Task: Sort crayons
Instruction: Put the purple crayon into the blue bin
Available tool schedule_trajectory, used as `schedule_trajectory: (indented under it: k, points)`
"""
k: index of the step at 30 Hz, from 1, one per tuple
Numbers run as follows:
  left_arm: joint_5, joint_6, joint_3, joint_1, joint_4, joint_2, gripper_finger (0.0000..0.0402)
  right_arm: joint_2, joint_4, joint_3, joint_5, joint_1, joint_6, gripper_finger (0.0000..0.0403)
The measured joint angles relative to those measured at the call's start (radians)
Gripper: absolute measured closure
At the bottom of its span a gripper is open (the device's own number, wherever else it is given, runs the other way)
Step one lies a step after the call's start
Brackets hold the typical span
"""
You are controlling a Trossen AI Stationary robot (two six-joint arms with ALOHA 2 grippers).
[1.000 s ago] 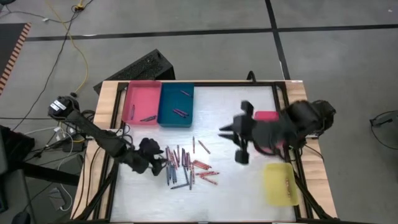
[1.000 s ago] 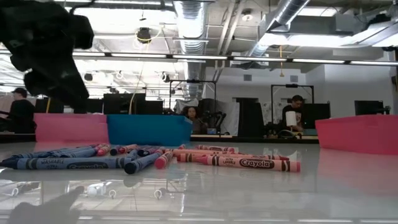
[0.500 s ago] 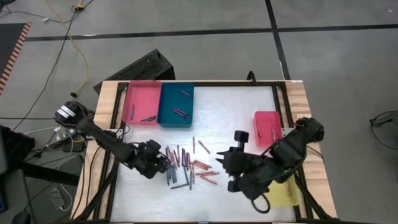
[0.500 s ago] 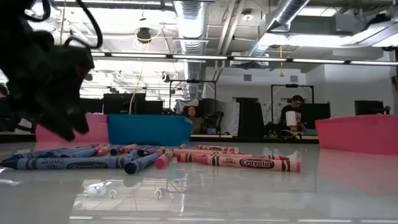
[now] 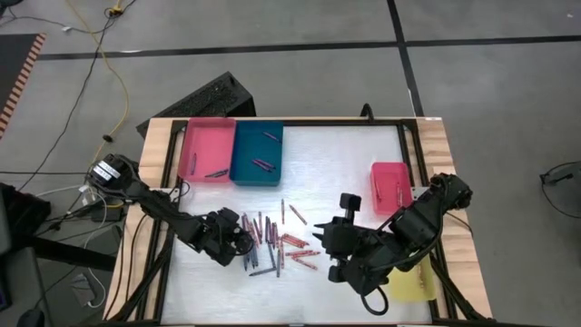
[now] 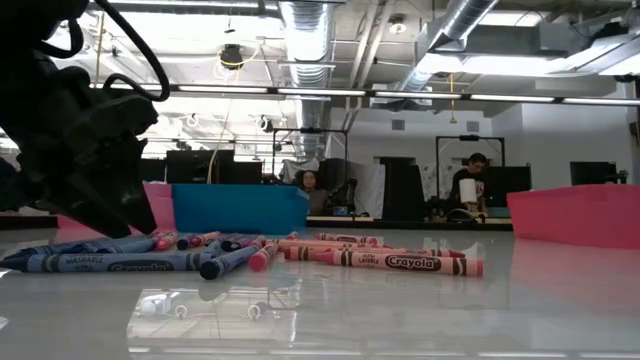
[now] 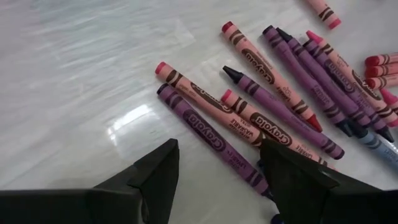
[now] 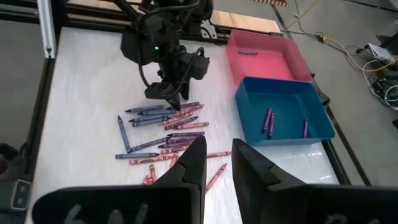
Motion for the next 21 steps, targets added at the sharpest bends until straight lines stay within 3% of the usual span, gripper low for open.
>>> schedule_trajectory:
  k: [21]
  points:
    - [0.037, 0.062, -0.002, 0.000, -0.024, 0.001, 0.0373, 0.000, 0.010, 0.000, -0.001, 0.000, 0.025, 0.0331]
